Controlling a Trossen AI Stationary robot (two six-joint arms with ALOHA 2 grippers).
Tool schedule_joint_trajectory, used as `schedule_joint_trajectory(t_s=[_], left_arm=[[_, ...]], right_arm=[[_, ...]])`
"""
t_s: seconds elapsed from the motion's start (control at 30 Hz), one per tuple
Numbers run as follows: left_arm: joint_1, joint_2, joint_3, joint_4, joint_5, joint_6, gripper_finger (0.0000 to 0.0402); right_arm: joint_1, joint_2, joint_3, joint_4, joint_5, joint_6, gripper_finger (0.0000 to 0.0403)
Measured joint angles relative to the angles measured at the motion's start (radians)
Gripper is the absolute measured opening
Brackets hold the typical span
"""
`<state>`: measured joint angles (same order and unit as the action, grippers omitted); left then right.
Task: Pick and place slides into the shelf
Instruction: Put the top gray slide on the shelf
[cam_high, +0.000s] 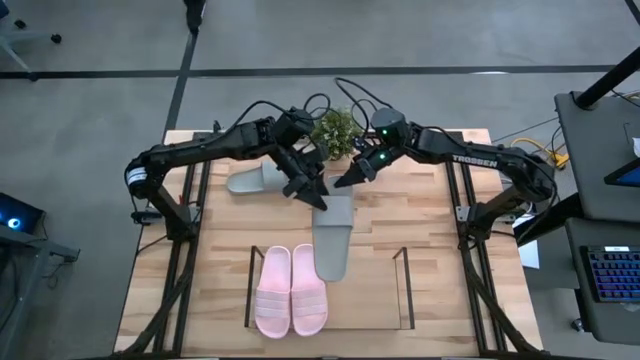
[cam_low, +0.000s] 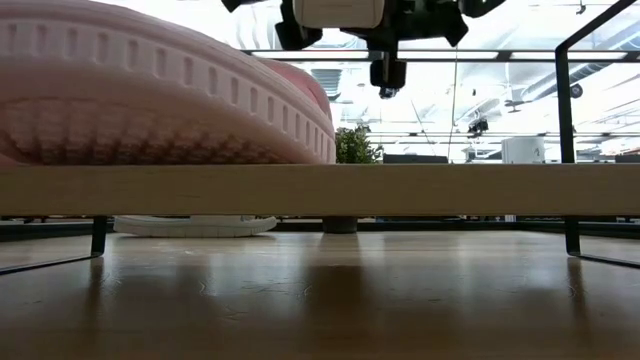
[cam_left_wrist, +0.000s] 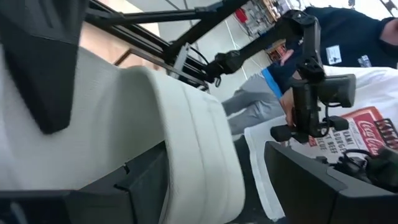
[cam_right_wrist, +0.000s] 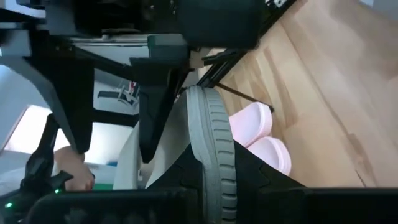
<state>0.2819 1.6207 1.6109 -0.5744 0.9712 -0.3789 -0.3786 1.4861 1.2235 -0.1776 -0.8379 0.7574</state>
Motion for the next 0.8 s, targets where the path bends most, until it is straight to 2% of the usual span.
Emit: schedule_joint_trajectory(t_s=[0.13, 0.63, 0.8], left_arm=[[-0.003, 0.0, -0.002, -0.016, 0.052, -0.001, 0.0242], [-0.002, 0.026, -0.008, -0.036, 0.08, 0.033, 0.0242], [-0.003, 0.044, -0.008, -0.037, 0.082, 0.045, 0.0213]], right_arm=[[0.001, 0.005, 0.016, -0.002, -0.005, -0.017, 0.0031], [0.002, 0.005, 0.047, -0.021, -0.003, -0.029, 0.0031], [0.002, 0.005, 0.047, -0.025, -0.004, -0.032, 0.0031]])
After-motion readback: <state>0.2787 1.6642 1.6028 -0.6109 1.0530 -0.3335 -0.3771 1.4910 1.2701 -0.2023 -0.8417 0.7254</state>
